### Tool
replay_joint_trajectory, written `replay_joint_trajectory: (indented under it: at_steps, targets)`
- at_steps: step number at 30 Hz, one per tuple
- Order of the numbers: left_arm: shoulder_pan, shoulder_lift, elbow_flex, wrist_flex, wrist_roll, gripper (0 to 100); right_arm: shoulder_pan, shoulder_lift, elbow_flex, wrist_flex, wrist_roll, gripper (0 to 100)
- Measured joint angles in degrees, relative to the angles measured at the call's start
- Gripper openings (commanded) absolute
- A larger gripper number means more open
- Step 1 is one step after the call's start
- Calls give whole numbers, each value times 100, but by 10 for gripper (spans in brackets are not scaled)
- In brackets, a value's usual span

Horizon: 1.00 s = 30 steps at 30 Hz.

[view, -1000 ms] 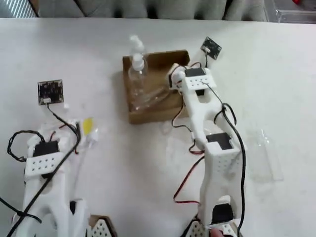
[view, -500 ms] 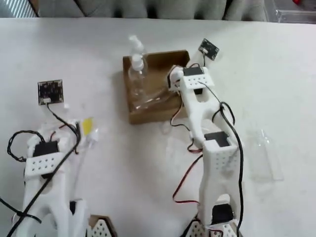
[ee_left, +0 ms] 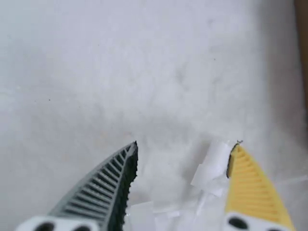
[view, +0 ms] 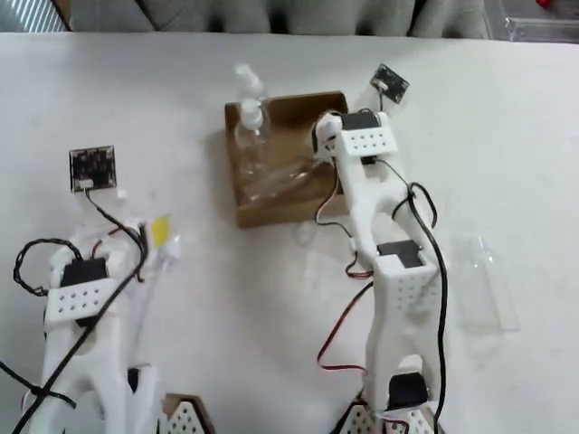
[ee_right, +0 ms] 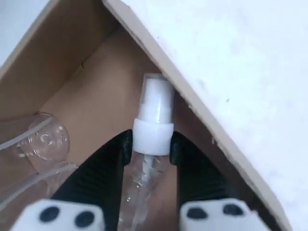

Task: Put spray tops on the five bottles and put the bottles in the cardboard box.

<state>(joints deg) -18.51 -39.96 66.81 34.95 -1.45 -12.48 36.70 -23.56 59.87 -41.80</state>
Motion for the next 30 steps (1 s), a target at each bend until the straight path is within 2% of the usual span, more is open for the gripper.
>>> replay_joint_trajectory:
  at_steps: [7, 16, 30]
  targets:
    - [0, 0, 0, 0, 0, 290, 9, 0, 0, 35, 0, 16]
    - [0, 0, 0, 0, 0, 290, -26, -290, 0, 571, 0, 16]
    - [0, 0, 0, 0, 0, 290, -237, -563, 0, 607, -9, 16]
